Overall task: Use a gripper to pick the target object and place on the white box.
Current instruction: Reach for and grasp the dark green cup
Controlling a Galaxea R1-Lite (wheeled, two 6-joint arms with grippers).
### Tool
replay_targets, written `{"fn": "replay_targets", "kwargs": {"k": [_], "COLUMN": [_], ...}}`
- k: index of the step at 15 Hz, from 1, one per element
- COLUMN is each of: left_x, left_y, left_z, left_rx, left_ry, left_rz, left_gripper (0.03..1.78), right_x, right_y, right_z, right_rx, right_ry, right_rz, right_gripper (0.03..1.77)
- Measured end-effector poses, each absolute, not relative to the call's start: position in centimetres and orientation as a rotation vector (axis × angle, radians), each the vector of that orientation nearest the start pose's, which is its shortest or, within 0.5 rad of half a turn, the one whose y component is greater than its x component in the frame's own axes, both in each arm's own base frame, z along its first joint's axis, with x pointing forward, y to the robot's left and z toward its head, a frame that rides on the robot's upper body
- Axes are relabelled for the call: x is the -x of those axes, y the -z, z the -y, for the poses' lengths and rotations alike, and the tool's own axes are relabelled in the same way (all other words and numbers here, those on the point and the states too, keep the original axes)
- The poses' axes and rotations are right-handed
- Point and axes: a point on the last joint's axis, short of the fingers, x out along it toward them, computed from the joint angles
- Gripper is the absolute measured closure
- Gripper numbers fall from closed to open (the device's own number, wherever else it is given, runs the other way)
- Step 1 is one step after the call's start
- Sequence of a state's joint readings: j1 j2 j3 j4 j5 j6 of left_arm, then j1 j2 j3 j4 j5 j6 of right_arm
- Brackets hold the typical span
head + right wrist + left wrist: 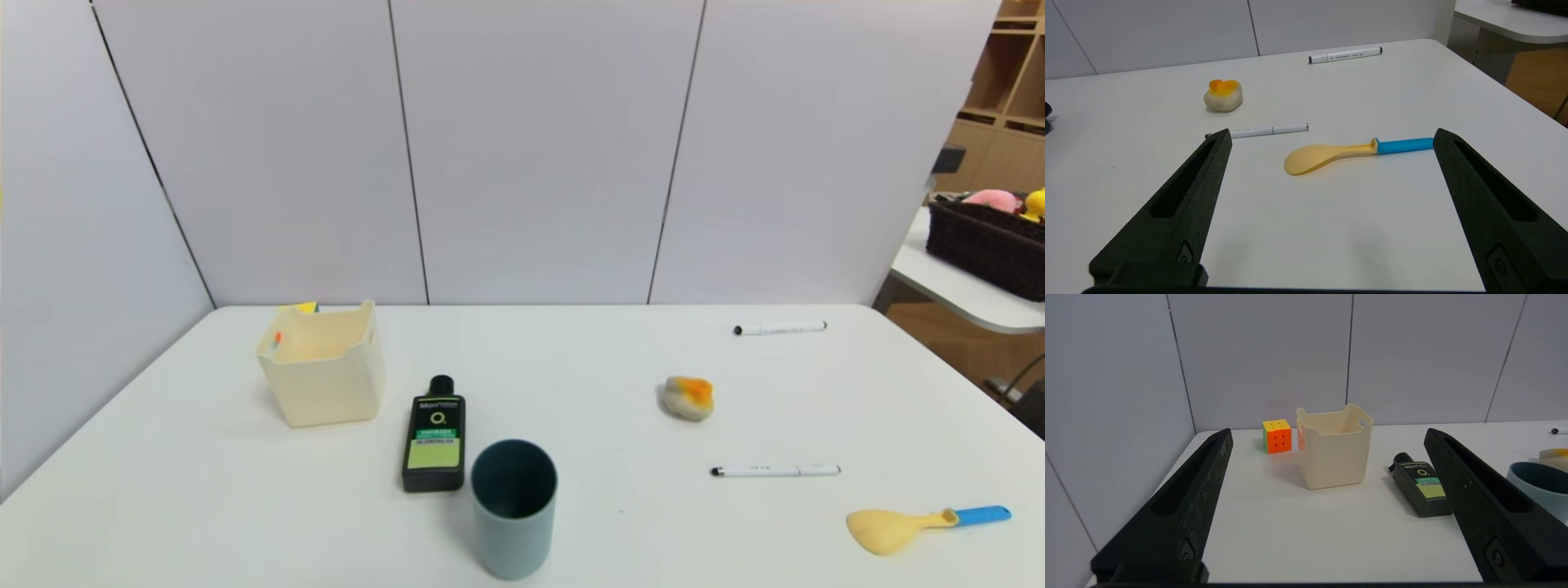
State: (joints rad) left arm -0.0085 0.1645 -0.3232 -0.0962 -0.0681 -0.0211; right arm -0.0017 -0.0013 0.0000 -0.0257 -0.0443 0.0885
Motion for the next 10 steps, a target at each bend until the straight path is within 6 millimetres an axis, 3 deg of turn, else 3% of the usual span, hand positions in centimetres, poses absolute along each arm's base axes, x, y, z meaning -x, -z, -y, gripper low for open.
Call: {"fn": "replay_targets", "kwargs": {"k": [3, 6, 10], "left_x": [2.1, -1.2, -7.3], "left_y": [-22.4, -26.4, -27.5], "left_z": [0.3, 0.8, 2.4], "left_rx": [-0.080, -0.182, -0.251], "left_ry": [0.175, 0.353, 0.607], "left_rz": [0.245, 0.200, 0.102], "left_gripper": [0.12, 0.12, 0.12], "right_x": [2.3, 2.3, 2.3], "right_y": [-7.8, -7.8, -7.8], "right_z": [0.1, 0.1, 0.1], "right_rx": [-0.089, -0.089, -0.089], "right_ry": [0.045, 0.045, 0.045], "right_rz": [0.029, 0.029, 0.029], "right_gripper": [0.10, 0.10, 0.10]}}
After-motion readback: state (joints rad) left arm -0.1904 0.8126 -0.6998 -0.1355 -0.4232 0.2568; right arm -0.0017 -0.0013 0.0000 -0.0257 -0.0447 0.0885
